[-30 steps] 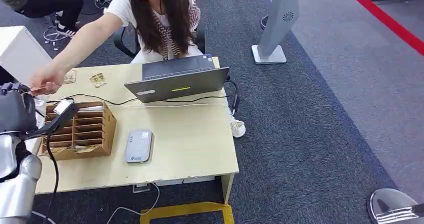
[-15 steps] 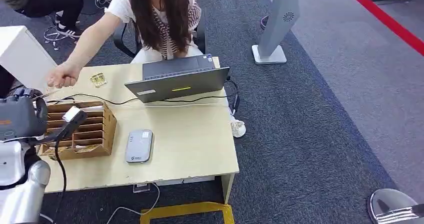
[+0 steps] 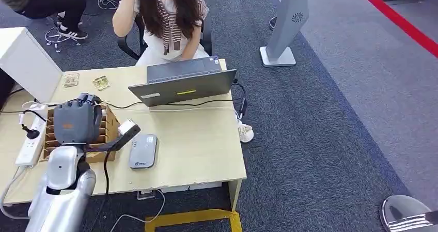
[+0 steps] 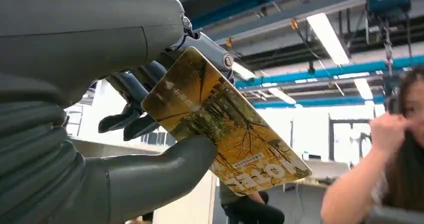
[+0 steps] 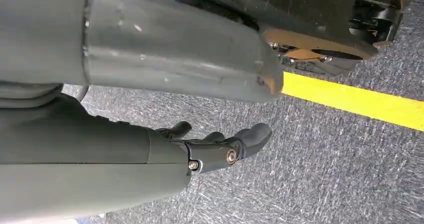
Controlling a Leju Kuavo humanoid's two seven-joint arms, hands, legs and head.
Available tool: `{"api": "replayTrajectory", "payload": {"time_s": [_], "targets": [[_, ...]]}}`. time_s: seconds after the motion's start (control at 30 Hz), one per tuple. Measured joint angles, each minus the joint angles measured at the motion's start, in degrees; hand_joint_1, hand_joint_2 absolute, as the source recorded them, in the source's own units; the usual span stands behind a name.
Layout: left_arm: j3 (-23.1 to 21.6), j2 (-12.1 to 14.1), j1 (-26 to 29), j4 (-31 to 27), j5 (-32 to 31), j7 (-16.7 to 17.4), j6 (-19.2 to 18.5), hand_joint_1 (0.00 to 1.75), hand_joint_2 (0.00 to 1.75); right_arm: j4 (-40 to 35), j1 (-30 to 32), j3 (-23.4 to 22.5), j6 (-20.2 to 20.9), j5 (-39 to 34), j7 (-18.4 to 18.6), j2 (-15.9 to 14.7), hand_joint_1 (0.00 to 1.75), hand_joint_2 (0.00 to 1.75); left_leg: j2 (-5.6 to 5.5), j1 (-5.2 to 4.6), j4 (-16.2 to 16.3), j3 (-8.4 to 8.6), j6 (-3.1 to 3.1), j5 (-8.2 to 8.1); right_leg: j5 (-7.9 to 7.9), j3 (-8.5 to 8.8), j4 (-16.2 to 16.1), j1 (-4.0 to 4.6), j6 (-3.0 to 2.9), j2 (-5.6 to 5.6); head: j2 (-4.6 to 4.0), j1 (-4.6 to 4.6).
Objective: Pass the card to the sensor for recognition and then transmit it.
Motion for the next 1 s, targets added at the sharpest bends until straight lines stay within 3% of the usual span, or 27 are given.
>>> {"api": "replayTrajectory", "payload": {"time_s": [0.37,1.0], "targets": [[-3.32,-1.29,-1.11,8.23,-2.03,3.74,-7.32,1.75,1.75,0.0,-0.01,0.0,-0.02,0.68,1.03,0.13,0.0,0.0,0.0,0.0,0.0,-0.04,0.0,0.01,0.0,-0.02,0.0,0.0,0.0,0.0,0.0,0.0],[-6.27,-1.99,-1.82,14.31,-2.42,4.67,-11.1,1.75,1.75,0.0,-0.08,0.0,0.07,1.4,1.46,0.24,0.0,0.0,0.01,-0.01,0.0,-0.07,0.01,0.02,0.01,-0.05,0.0,0.0,0.01,0.01,0.0,0.0]]}}
